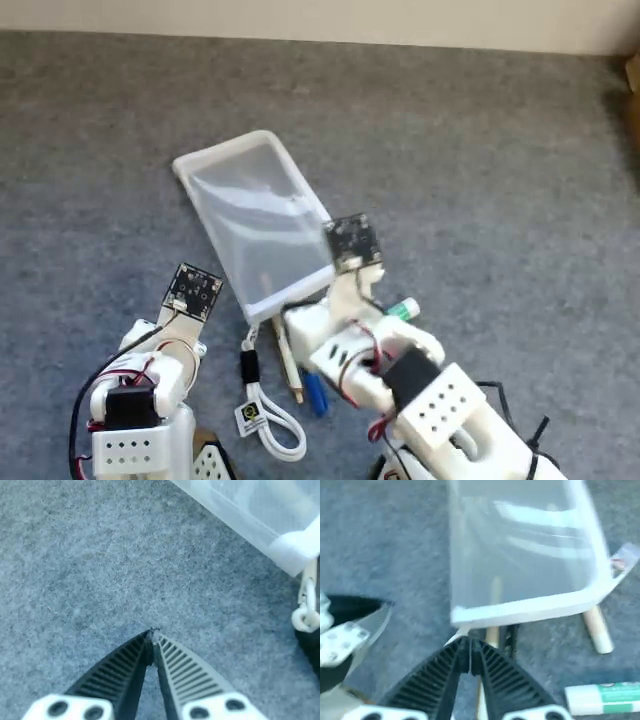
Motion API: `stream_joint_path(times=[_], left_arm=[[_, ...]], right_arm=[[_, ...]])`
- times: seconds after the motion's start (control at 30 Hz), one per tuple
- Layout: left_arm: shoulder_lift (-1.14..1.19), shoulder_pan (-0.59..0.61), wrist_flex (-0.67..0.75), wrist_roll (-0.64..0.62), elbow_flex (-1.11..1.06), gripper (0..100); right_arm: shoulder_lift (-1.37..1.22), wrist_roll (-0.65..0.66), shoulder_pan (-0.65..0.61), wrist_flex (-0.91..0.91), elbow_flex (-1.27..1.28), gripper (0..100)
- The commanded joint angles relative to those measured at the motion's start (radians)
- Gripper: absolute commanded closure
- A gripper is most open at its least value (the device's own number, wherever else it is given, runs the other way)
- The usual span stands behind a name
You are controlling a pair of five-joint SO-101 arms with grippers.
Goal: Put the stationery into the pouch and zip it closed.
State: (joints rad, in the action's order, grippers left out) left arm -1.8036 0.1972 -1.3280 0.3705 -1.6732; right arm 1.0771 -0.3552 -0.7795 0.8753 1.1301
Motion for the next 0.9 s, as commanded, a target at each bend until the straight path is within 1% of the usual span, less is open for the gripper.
stream_joint_path(times=[0.0, 0.07, 0.17, 0.23, 0.3, 0.4, 0.57, 0.87], left_arm=[[-0.007, 0.010, 0.000, 0.008, -0.022, 100], [-0.007, 0.010, 0.000, 0.008, -0.022, 100], [-0.007, 0.010, 0.000, 0.008, -0.022, 100], [-0.007, 0.010, 0.000, 0.008, -0.022, 100], [-0.007, 0.010, 0.000, 0.008, -0.022, 100], [-0.007, 0.010, 0.000, 0.008, -0.022, 100], [-0.007, 0.010, 0.000, 0.008, -0.022, 100], [-0.007, 0.010, 0.000, 0.008, -0.022, 100]], right_arm=[[0.025, -0.012, -0.096, 0.033, -0.015, 91.0], [-0.004, -0.012, -0.134, 0.035, -0.015, 87.7], [-0.065, -0.015, -0.176, 0.027, -0.015, 87.5], [-0.111, -0.061, -0.199, 0.015, -0.016, 87.5], [-0.154, -0.094, -0.223, -0.030, -0.016, 87.5], [-0.225, -0.103, -0.262, -0.110, -0.010, 87.5], [-0.343, -0.104, -0.269, -0.222, -0.008, 87.5], [-0.509, -0.107, -0.272, -0.337, -0.015, 87.5]])
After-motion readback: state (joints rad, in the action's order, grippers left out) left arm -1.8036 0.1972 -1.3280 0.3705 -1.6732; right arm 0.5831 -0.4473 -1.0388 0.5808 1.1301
